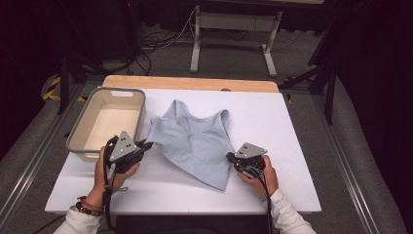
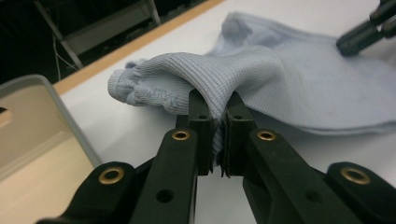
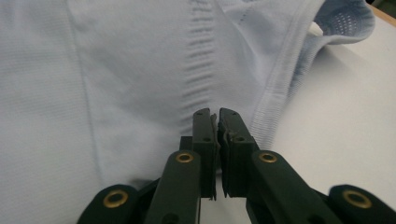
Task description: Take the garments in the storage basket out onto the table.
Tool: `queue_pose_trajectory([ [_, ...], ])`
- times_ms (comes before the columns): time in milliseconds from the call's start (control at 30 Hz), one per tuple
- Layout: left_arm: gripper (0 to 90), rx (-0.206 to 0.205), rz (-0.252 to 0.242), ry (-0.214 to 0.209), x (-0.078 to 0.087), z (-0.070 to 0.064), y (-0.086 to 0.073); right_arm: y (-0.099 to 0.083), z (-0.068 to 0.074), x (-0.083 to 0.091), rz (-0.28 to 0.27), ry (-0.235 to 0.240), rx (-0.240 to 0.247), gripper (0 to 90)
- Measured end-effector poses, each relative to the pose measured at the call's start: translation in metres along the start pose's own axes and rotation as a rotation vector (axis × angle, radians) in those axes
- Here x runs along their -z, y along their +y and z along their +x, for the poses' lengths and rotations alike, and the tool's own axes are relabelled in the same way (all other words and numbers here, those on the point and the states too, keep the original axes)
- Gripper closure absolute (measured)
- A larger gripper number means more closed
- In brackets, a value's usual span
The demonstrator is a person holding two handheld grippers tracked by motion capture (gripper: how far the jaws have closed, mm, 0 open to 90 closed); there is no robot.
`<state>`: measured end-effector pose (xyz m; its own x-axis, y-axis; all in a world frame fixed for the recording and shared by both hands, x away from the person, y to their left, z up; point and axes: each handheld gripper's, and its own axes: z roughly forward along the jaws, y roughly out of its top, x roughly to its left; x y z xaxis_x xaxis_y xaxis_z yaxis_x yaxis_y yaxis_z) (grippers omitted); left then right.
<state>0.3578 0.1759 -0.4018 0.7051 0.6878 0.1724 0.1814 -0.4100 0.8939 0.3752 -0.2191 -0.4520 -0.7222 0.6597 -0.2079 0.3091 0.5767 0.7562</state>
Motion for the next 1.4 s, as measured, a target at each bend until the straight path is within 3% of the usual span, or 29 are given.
queue_pose_trajectory([
  [167,85.2,0.024,-0.043,0.004,0.004,0.008,0.006,0.002,0.003,-0.002,0.005,0.020,0.009,87.9],
  [467,85.2,0.041,-0.117,-0.049,0.003,0.007,0.020,0.012,0.018,-0.024,0.030,0.034,0.061,89.8],
  [633,85.2,0.027,-0.166,-0.063,0.003,0.006,0.037,0.018,0.022,-0.032,0.022,0.033,0.073,89.9],
  [800,85.2,0.031,-0.223,-0.060,0.009,0.015,0.054,0.029,0.029,-0.044,0.010,0.044,0.082,89.8],
  [967,85.2,0.036,-0.259,-0.060,0.006,0.023,0.071,0.041,0.038,-0.055,-0.006,0.077,0.086,89.5],
  [1033,85.2,0.042,-0.265,-0.076,0.003,0.026,0.078,0.045,0.039,-0.057,-0.022,0.103,0.066,88.6],
  [1200,85.2,0.027,-0.275,-0.122,-0.009,0.018,0.088,0.046,0.034,-0.045,-0.065,0.123,0.031,78.9],
  [1400,85.1,-0.013,-0.258,-0.212,-0.032,-0.010,0.090,0.043,0.011,0.001,-0.185,0.092,-0.035,70.9],
])
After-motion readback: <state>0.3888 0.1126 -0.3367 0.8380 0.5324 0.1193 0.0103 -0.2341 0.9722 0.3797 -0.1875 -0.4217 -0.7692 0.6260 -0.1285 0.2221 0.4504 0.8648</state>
